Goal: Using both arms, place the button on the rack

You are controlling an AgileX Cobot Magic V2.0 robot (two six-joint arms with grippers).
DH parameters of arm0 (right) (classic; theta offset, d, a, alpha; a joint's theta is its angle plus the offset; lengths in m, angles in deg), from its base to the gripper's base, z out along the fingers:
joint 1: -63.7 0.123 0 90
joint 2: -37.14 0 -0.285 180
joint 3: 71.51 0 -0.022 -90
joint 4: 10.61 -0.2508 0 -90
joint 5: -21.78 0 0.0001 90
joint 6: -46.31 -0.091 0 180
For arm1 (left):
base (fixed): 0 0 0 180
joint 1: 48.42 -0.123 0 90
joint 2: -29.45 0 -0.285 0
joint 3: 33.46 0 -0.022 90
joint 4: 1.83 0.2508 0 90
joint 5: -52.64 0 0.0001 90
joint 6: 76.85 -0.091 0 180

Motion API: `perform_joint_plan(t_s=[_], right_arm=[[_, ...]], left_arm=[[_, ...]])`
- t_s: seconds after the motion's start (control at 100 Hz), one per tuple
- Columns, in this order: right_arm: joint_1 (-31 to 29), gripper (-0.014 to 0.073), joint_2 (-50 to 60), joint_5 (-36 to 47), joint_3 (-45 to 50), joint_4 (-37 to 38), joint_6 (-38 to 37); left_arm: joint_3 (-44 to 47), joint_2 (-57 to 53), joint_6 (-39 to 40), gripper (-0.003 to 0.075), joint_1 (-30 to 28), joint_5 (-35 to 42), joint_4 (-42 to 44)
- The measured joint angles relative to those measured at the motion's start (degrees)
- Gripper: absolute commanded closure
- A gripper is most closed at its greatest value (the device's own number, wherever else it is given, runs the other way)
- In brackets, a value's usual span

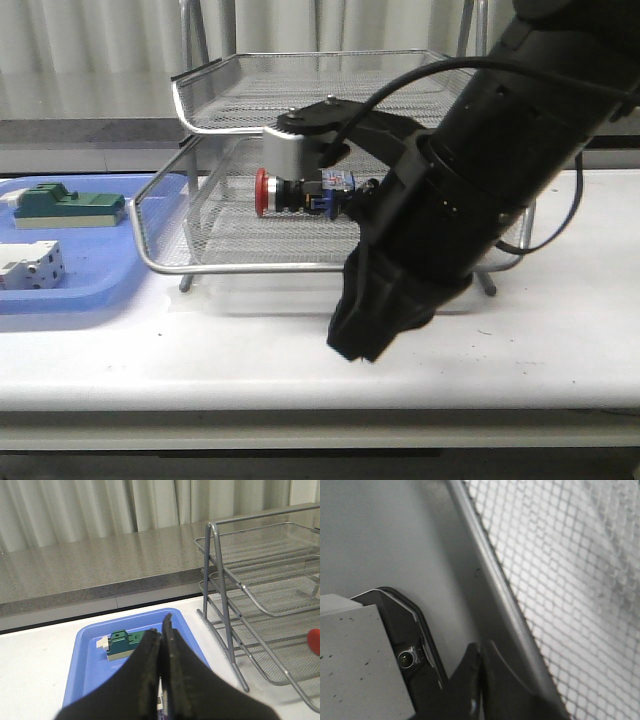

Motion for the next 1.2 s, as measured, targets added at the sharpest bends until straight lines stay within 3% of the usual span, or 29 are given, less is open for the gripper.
perform_joint_plan(t_s=[0.31, 0.65, 0.92, 1.2], right_arm=[[-7.43, 0.0654, -4.31, 1.38, -9.09, 2.16, 0.0], [-8.26, 0.0654, -3.85, -5.41, -10.76, 2.42, -3.01], [-10.0, 0.0654, 3.94, -9.22, -10.76, 6.82, -14.82], [-15.99, 0.0654, 15.2, -14.82, -10.16, 21.84, -33.46]], left_arm=[[0.0, 0.0, 0.0, 0.074, 0.0, 0.0, 0.0], [0.0, 0.0, 0.0, 0.074, 0.0, 0.0, 0.0], [0.0, -0.05, 0.0, 0.074, 0.0, 0.0, 0.0], [0.0, -0.05, 0.0, 0.074, 0.0, 0.0, 0.0]])
